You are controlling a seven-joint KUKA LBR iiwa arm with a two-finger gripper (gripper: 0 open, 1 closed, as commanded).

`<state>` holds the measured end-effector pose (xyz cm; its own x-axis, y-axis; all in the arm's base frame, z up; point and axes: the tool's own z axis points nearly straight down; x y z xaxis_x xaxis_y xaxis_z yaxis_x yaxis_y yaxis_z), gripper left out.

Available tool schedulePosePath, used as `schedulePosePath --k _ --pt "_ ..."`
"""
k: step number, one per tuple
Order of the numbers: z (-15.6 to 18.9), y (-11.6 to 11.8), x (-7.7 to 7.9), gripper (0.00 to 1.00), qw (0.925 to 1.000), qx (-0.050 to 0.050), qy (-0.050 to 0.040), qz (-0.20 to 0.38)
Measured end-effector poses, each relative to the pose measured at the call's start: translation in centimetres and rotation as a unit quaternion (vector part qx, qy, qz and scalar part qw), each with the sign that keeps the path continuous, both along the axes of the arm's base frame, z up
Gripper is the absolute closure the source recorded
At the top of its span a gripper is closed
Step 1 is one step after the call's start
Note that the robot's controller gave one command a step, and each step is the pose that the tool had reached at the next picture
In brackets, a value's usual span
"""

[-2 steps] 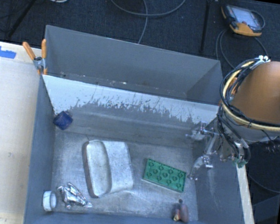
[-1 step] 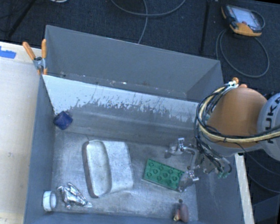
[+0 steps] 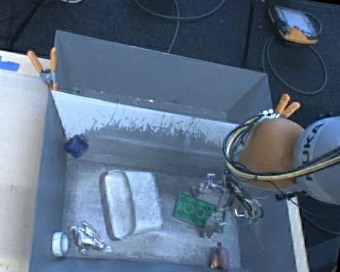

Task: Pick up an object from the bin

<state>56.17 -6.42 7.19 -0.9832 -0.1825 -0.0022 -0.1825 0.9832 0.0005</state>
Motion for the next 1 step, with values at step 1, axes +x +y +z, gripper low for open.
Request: schedulePosePath --k 1 --pt "0.16 -0.02 0.05 1.00 1.0000 -0.001 0.0001 0.001"
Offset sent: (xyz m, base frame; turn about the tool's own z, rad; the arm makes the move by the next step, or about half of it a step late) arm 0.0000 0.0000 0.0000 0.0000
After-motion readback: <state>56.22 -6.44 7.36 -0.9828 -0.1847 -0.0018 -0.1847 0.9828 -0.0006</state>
